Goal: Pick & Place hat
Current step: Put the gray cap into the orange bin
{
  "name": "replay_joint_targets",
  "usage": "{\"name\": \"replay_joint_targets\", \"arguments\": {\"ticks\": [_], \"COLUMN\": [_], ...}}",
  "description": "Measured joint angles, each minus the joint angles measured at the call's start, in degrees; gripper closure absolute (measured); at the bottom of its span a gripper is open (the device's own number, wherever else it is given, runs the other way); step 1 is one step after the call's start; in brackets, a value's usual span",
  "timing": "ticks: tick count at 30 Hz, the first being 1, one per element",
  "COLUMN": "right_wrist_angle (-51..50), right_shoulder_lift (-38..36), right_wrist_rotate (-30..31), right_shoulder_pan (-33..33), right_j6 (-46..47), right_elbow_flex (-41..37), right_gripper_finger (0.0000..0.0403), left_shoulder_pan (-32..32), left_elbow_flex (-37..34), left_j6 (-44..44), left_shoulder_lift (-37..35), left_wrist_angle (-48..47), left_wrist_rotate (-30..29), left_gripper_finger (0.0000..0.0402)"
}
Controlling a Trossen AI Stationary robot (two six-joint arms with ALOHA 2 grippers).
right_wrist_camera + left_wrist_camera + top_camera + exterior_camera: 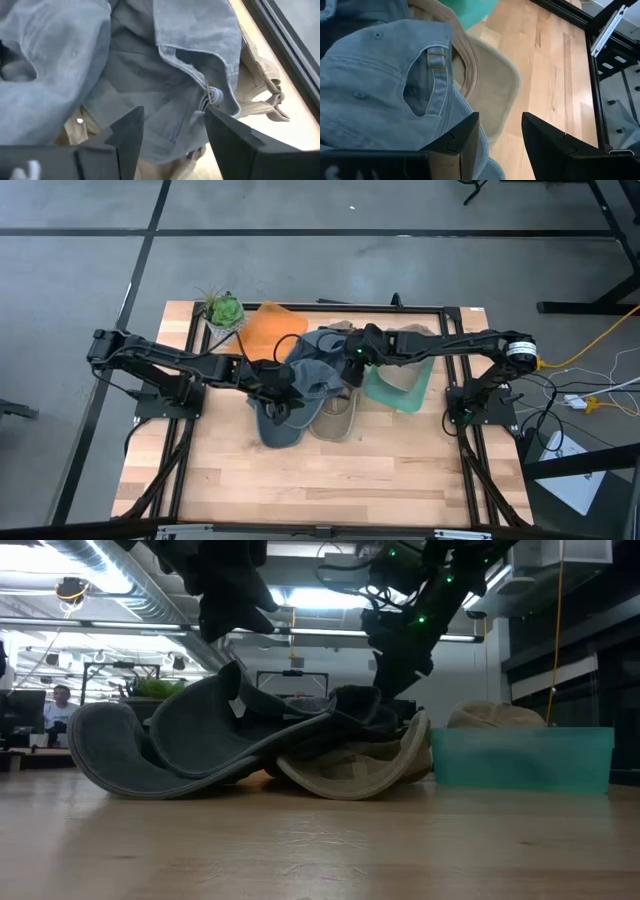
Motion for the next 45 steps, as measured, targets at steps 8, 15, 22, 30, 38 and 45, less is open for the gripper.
{"name": "replay_joint_targets", "arguments": {"ticks": [8,15,22,30,38,45], "right_wrist_angle": [-1.1,-1.1,-0.6,1.9,0.8,-2.9], "right_shoulder_lift": [0.1,-2.8,-12.4,-24.0,-25.1,-23.8], "right_wrist_rotate": [4.8,6.7,11.0,7.6,-1.3,-3.0], "right_shoulder_pan": [0.0,0.4,0.8,0.8,0.8,0.8], "right_j6": [1.3,0.7,-1.6,-3.4,-0.3,4.6], "right_elbow_flex": [0.0,0.0,0.0,0.0,0.0,0.0], "right_gripper_finger": [0.0355,0.0395,0.0400,0.0398,0.0353,0.0269], "left_shoulder_pan": [0.0,0.0,0.2,1.2,2.4,2.3], "left_elbow_flex": [0.0,0.0,0.0,0.0,0.0,0.0], "left_j6": [1.9,2.4,2.6,5.6,6.0,5.8], "left_shoulder_lift": [-0.1,-0.2,-1.2,-5.9,-8.6,-8.2], "left_wrist_angle": [1.4,2.7,5.3,5.9,6.2,6.1], "left_wrist_rotate": [-1.5,-3.6,-4.7,-7.9,-9.1,-9.1], "left_gripper_finger": [0.0258,0.0258,0.0258,0.0258,0.0258,0.0258]}}
